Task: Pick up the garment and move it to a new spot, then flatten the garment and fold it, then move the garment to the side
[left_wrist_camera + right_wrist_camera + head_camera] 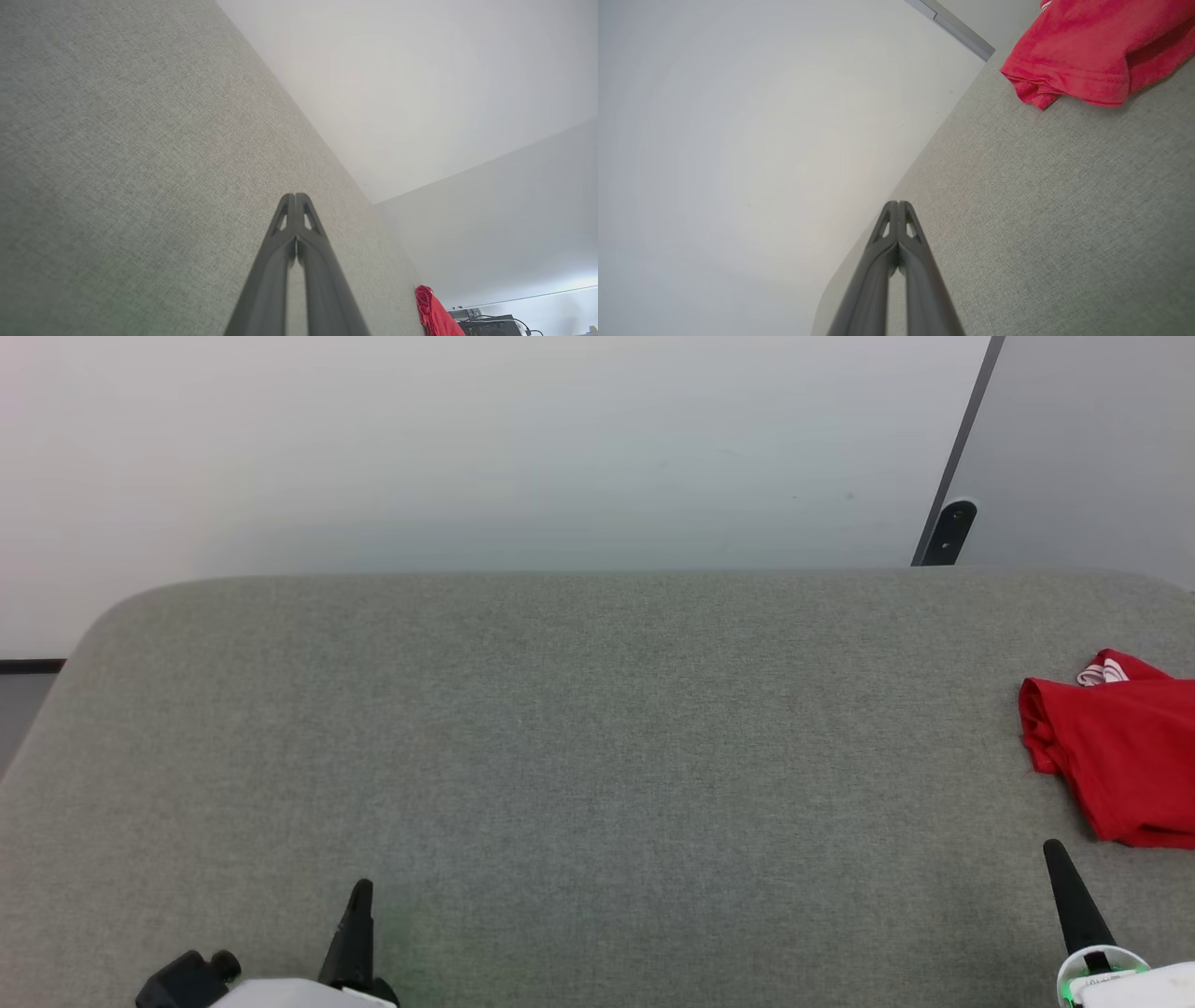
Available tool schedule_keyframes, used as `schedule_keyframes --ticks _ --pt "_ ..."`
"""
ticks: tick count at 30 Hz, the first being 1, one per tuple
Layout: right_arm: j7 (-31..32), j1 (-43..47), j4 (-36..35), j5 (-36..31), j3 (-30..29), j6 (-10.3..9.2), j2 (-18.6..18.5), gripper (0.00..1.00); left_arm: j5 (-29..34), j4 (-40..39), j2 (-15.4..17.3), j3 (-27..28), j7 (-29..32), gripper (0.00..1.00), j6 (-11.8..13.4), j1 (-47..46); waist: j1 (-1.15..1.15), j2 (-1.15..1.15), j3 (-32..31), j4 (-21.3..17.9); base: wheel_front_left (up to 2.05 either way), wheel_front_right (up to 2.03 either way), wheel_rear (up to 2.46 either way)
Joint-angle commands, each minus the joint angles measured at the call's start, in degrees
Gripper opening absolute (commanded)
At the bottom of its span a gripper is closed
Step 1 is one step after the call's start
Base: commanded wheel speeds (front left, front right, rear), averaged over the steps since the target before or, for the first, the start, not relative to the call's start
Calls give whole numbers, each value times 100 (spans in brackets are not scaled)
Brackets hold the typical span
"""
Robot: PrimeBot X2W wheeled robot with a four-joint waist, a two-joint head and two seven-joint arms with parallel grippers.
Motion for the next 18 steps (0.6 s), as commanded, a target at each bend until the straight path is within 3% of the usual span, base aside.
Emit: schedule_keyframes --ticks 1,18 --pt "23 -122 -22 124 -30 -3 -10 0 -121 -22 3 41 11 0 -57 -128 0 0 1 -1 0 0 0" --pt "158 -379 239 836 -67 -3 128 0 -1138 195 -45 255 283 0 -326 -384 0 0 19 -19 0 0 0"
